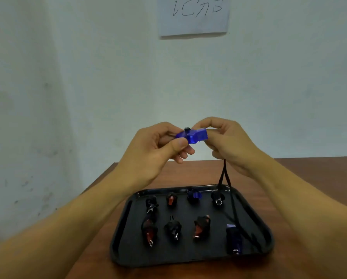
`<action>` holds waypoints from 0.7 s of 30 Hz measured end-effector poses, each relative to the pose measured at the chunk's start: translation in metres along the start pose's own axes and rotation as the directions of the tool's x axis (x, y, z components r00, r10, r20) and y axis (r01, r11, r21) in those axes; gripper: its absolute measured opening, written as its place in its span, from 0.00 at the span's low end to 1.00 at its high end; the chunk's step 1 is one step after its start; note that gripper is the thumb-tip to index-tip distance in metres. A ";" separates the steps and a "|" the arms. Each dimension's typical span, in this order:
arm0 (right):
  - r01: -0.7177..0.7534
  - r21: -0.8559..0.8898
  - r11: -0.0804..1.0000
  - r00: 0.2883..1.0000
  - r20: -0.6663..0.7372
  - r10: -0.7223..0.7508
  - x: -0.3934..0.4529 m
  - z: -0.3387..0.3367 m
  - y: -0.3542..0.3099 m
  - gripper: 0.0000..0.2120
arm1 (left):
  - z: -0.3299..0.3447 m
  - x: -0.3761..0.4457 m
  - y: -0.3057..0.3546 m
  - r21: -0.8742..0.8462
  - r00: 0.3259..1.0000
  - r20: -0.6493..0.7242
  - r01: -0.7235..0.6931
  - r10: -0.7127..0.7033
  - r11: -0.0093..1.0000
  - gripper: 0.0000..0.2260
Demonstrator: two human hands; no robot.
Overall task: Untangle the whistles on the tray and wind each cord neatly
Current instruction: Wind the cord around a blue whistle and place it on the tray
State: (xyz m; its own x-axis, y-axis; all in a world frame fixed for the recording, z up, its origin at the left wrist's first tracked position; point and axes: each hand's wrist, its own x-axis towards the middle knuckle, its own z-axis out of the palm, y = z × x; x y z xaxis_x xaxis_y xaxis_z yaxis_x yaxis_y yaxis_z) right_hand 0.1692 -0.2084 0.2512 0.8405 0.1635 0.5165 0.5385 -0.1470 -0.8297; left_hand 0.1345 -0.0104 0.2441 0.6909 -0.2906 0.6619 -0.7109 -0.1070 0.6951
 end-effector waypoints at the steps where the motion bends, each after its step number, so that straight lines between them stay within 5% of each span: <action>1: -0.005 -0.013 1.000 1.000 -0.006 0.005 -0.001 0.004 0.006 0.06 | 0.000 0.001 -0.007 -0.011 0.999 -0.047 0.013 -0.014 1.000 0.05; 7: 0.097 -0.270 0.958 0.995 0.017 -0.096 -0.006 0.030 0.039 0.07 | 0.008 0.004 -0.057 -0.057 0.969 -0.231 0.081 -0.092 0.995 0.04; 11: 0.156 -0.519 0.841 0.987 0.100 -0.122 -0.017 0.036 0.046 0.07 | 0.012 0.001 -0.079 0.064 0.952 -0.281 0.145 -0.122 0.987 0.04; 16: 0.199 -0.670 0.716 0.977 0.194 -0.090 -0.013 0.028 0.033 0.09 | 0.007 -0.011 -0.100 0.429 0.987 -0.146 0.123 -0.065 0.895 0.03; 21: 0.198 -0.563 0.802 0.970 0.232 -0.077 0.001 0.016 0.032 0.07 | 0.008 -0.025 -0.107 0.488 0.999 0.019 0.017 -0.031 0.873 0.05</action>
State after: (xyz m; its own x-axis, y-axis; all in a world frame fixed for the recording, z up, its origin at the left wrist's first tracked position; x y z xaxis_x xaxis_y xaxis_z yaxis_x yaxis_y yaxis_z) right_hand 0.1860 -0.1978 0.2215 0.7601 0.3956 0.5154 0.6319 -0.6349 -0.4445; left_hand 0.1918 0.0009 0.1508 0.7098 -0.3055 0.6347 -0.6723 -0.5626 0.4811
